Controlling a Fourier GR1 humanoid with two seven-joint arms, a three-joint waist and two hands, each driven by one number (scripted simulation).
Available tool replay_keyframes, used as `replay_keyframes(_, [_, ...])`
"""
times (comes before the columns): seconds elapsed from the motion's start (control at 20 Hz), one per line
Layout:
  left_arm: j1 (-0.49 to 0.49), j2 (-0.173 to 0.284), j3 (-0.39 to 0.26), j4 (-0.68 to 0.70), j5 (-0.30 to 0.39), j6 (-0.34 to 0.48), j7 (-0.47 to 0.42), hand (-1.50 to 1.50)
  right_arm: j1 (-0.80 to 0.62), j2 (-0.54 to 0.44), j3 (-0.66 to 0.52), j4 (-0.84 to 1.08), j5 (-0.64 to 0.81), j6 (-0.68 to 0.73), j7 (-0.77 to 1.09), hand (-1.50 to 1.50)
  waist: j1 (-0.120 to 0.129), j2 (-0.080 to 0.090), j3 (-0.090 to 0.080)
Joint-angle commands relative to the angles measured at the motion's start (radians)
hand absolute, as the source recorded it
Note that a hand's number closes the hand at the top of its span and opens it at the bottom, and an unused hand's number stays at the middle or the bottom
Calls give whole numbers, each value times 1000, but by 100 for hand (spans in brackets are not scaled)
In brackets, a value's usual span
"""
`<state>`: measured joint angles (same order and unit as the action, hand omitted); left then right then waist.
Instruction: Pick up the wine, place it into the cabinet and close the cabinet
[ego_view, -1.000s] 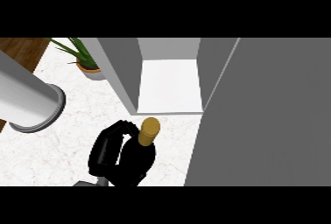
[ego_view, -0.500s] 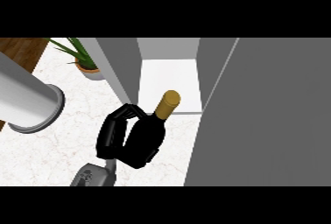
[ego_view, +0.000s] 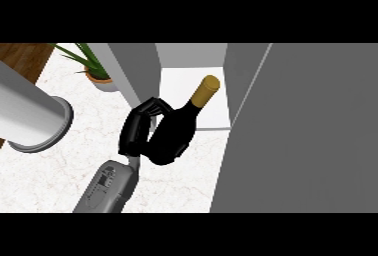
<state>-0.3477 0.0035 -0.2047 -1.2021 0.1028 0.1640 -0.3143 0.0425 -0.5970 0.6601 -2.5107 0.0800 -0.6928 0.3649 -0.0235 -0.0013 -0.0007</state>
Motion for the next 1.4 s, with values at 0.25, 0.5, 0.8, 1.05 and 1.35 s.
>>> replay_keyframes(0.25, [-182,-3,6,247,75,47,-62,150,86,-51,38,-248,8,13,52,-150,-21,1,-1])
replay_keyframes(0.5, [-316,-3,20,376,134,49,-79,150,74,-18,33,-190,-20,9,17,-150,-15,4,-1])
replay_keyframes(0.8, [-394,-3,-68,516,285,117,-151,150,107,-42,88,-199,-1,18,-25,-150,-45,6,-1])
replay_keyframes(1.05, [-504,-3,-66,645,290,158,-149,150,101,-24,28,-184,-75,21,-60,-150,-47,11,0])
replay_keyframes(1.35, [-603,-3,-55,811,266,183,-124,150,87,19,68,-116,-59,26,-115,-150,-47,17,-1])
